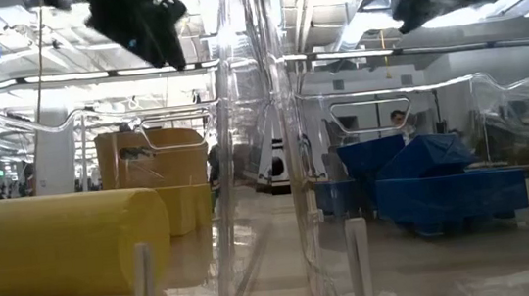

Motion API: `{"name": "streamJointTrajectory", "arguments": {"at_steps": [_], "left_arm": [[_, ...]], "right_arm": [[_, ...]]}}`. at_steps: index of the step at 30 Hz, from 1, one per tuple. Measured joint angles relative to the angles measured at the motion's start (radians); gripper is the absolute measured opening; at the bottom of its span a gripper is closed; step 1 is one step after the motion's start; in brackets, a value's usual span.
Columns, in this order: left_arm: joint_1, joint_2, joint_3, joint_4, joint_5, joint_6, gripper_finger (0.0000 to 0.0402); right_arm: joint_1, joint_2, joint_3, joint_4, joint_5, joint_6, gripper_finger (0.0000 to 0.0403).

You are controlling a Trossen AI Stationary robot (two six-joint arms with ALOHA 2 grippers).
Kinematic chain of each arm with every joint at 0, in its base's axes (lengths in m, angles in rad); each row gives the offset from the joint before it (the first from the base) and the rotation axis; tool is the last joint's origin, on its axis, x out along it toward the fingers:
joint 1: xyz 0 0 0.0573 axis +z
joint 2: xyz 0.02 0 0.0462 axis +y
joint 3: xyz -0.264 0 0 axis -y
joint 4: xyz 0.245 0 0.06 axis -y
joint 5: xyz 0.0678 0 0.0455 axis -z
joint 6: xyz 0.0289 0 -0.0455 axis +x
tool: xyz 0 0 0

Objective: Sort blocks
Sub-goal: Put the green game piece into the blue bin

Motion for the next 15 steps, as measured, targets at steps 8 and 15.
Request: {"name": "streamJointTrajectory", "arguments": {"at_steps": [8,15], "left_arm": [[0.201,0.002,-0.014,-0.076,0.125,0.704,0.0208],[0.267,0.084,-0.014,-0.053,0.132,1.075,0.0208]], "right_arm": [[0.033,-0.004,-0.132,0.232,0.119,-0.143,0.0278],[0.062,-0.003,-0.147,0.236,0.115,-0.119,0.0278]]}}
